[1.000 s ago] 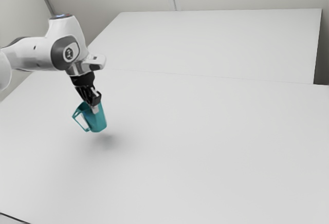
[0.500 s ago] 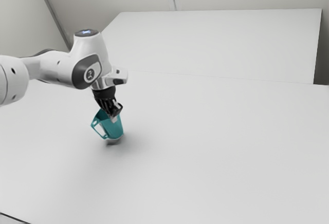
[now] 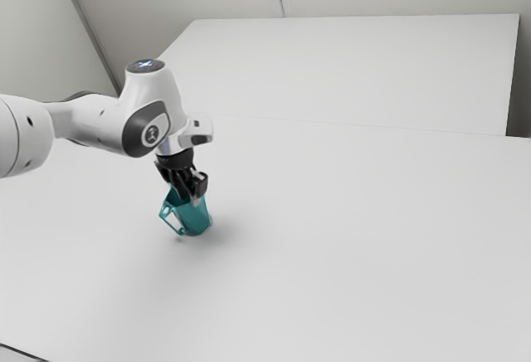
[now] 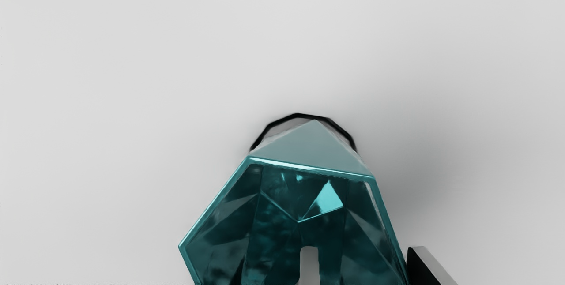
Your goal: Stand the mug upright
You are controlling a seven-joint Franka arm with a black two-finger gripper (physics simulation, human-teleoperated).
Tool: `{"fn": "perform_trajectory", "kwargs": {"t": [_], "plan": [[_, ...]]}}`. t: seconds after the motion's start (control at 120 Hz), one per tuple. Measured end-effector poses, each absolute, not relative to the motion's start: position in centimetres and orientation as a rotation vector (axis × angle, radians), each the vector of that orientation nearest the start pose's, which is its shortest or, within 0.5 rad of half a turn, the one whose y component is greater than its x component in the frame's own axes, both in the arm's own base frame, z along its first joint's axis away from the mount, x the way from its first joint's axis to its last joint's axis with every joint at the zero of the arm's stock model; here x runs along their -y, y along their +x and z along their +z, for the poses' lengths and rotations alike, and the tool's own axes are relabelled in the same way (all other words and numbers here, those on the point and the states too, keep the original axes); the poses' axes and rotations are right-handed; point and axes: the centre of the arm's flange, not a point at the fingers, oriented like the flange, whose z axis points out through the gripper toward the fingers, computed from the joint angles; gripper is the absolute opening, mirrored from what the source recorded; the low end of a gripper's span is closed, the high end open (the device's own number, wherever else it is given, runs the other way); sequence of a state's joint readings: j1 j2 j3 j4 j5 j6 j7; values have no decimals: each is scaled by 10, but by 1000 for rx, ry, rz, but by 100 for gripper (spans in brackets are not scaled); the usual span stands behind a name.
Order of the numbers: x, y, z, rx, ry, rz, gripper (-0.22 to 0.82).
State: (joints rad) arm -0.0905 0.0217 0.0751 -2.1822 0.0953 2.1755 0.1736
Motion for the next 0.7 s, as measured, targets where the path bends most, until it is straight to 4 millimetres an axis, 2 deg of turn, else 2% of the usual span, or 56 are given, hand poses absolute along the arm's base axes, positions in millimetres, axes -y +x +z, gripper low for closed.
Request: {"fn": "perform_trajectory", "kwargs": {"t": [0.067,0.142,0.333,0.483,0.7], "plan": [[-2,534,381,-339,-3048,38,26],[-9,538,395,-300,-3054,-5,36],[-26,548,431,-207,-3067,-101,50],[-35,562,485,-147,-3077,-141,54],[-36,568,555,-109,-3095,-135,57]]}}
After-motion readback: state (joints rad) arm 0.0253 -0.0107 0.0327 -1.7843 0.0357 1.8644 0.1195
